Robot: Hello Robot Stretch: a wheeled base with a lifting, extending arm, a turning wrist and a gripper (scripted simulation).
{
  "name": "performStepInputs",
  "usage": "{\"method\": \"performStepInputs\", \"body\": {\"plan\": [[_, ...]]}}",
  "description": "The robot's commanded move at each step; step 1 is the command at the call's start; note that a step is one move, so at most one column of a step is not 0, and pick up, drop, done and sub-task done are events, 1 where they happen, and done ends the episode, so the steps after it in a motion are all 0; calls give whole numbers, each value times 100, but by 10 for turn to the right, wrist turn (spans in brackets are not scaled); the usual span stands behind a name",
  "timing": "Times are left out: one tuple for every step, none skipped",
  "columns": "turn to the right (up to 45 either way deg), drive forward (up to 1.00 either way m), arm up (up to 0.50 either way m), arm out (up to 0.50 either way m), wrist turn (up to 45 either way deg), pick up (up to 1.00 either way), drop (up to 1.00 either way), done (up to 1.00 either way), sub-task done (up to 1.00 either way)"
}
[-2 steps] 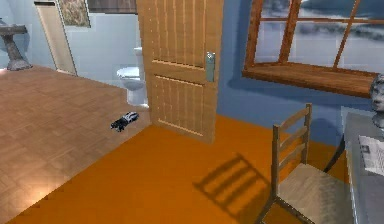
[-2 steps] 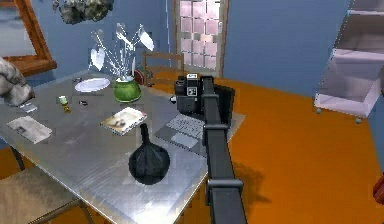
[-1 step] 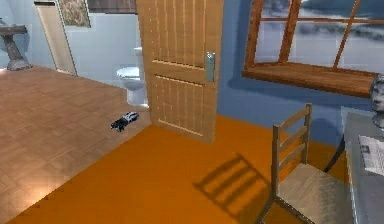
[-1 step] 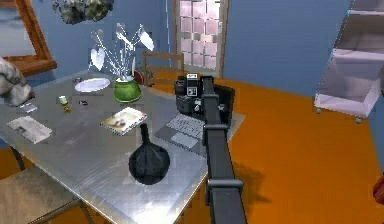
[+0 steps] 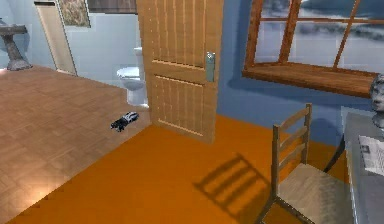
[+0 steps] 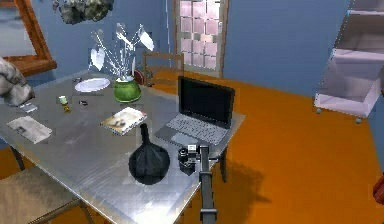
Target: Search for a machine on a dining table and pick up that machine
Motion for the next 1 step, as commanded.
{"method": "performStepInputs", "body": {"plan": [[0, 0, 0, 0, 0, 100, 0, 0, 0]]}}
